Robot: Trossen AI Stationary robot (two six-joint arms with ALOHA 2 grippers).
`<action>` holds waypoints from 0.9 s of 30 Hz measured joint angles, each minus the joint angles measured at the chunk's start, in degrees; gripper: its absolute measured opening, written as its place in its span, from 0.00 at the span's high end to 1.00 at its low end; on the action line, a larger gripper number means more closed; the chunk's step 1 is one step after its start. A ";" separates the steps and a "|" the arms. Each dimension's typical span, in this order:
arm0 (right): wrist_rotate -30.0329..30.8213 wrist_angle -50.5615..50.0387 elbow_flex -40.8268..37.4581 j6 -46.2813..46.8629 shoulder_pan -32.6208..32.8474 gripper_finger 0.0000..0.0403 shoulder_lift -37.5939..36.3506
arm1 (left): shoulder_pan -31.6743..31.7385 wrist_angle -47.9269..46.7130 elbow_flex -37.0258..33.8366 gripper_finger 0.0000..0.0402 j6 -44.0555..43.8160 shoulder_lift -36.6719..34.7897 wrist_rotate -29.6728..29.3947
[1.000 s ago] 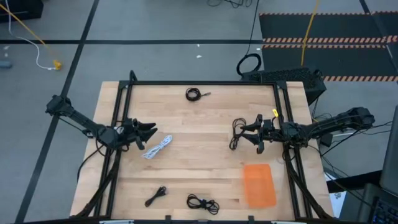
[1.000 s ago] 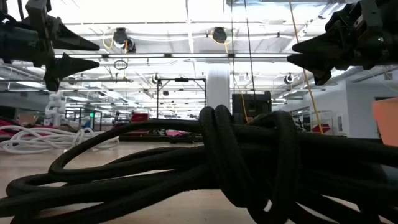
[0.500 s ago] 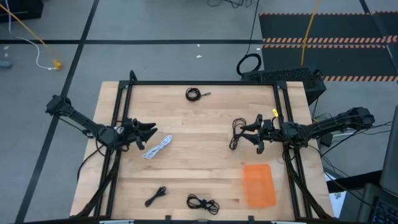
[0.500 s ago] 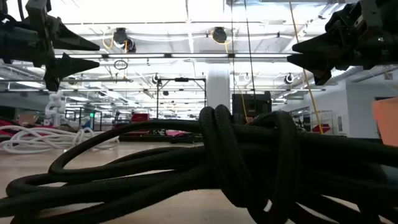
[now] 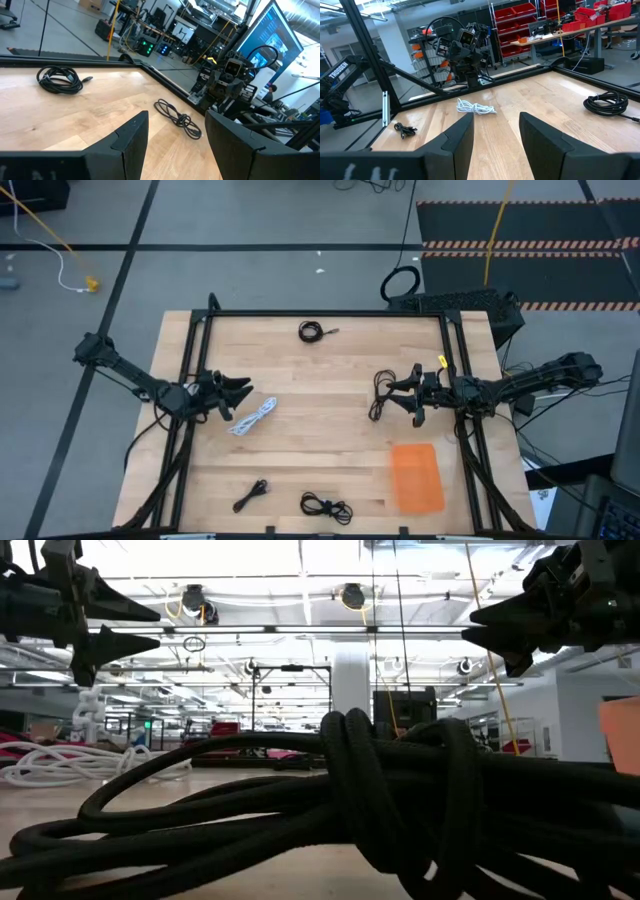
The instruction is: Pick and place USB-C Cables
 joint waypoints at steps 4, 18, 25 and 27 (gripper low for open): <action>-0.01 -0.01 0.00 0.01 0.00 0.62 -0.01 | 0.01 0.00 0.00 0.51 -1.34 0.00 0.44; -0.01 0.01 0.01 0.00 0.01 0.62 -0.01 | 1.41 0.46 -0.02 0.51 -1.35 0.00 1.09; 0.00 -0.01 0.00 0.02 0.00 0.62 -0.01 | 2.37 3.85 0.56 0.51 1.03 0.00 5.17; -0.02 -0.01 -0.01 0.00 0.01 0.62 -0.01 | 2.37 3.88 2.43 0.51 4.39 0.00 6.09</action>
